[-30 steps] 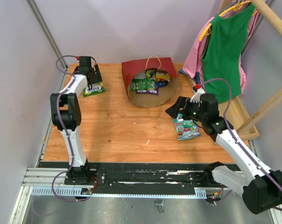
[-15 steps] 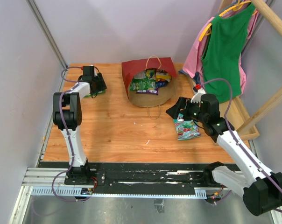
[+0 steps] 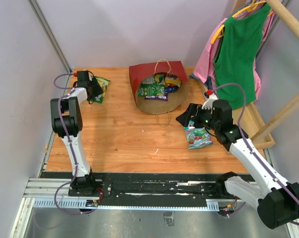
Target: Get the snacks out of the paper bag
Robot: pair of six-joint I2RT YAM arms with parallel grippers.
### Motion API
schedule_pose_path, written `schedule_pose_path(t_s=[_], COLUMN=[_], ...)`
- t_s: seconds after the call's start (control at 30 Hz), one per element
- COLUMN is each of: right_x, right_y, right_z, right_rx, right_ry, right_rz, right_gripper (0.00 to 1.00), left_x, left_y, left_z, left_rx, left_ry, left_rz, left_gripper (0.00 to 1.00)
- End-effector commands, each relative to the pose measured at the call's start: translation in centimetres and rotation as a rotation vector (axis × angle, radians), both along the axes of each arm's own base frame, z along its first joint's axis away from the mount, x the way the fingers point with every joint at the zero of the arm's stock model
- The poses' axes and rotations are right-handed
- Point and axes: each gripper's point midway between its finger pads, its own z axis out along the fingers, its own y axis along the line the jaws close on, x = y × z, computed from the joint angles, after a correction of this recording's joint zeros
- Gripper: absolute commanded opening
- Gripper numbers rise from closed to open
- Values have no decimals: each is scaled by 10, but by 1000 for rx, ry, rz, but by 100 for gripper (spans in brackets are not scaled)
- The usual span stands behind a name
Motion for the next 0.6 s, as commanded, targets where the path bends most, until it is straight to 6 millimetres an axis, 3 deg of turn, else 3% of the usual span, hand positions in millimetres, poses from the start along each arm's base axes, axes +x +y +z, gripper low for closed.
schedule_pose_path(t_s=[0.0, 0.1, 0.23, 0.43, 0.57], right_x=[-4, -5, -6, -6, -6], right_y=[4, 4, 3, 2, 5], right_z=[-4, -4, -2, -3, -4], right_rx=[-6, -3, -1, 1, 11], right_ry=[-2, 0, -9, -10, -5], right_rz=[24, 25, 20, 17, 25], right_gripper=[99, 99, 98, 99, 99], left_x=[4, 8, 11, 5, 3], left_y=[20, 22, 19, 13, 2], left_z=[-7, -10, 1, 45, 77], left_rx=[14, 14, -5, -2, 115], left_ry=[16, 28, 4, -90, -125], left_rz=[47, 51, 47, 49, 31], left_gripper=[64, 64, 63, 70, 76])
